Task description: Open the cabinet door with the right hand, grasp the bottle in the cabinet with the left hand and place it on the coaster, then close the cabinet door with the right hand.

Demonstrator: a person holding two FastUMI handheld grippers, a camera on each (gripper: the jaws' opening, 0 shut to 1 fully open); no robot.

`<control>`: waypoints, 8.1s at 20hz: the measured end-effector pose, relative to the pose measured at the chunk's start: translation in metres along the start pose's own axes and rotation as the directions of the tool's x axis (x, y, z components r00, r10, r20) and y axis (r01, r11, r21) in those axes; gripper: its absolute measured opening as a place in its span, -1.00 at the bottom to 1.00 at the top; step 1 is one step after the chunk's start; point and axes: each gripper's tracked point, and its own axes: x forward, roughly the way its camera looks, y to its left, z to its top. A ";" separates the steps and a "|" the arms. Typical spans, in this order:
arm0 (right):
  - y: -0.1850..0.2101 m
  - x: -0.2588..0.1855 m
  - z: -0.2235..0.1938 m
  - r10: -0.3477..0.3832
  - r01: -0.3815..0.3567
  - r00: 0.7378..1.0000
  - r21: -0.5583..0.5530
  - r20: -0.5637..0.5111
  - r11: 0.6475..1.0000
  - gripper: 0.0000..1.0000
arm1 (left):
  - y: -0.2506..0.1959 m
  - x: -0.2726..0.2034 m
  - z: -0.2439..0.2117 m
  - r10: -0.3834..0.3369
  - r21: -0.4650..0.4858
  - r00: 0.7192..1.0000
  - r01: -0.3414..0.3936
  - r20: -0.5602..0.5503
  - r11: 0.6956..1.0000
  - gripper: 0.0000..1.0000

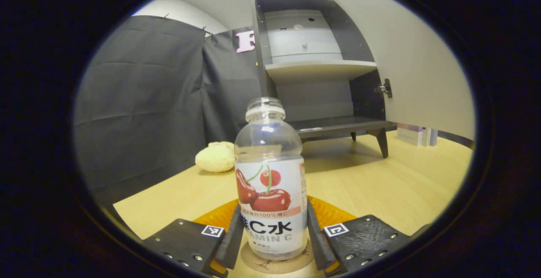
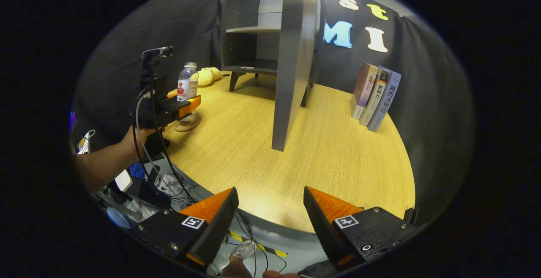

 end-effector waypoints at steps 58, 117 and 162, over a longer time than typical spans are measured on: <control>-0.086 -0.093 0.078 -0.178 0.169 0.957 0.058 0.229 0.984 0.90 | -0.002 -0.106 0.341 -0.021 0.008 0.974 0.020 0.224 1.000 0.73; 0.051 -0.066 0.443 -0.283 0.160 0.715 0.245 0.639 0.956 0.83 | 0.119 -0.023 0.403 -0.178 -0.114 0.951 0.212 0.252 0.971 0.60; -0.007 -0.030 0.471 -0.306 0.191 0.713 0.245 0.631 0.951 0.84 | 0.065 0.017 0.464 -0.146 -0.004 0.929 0.156 0.342 0.988 0.61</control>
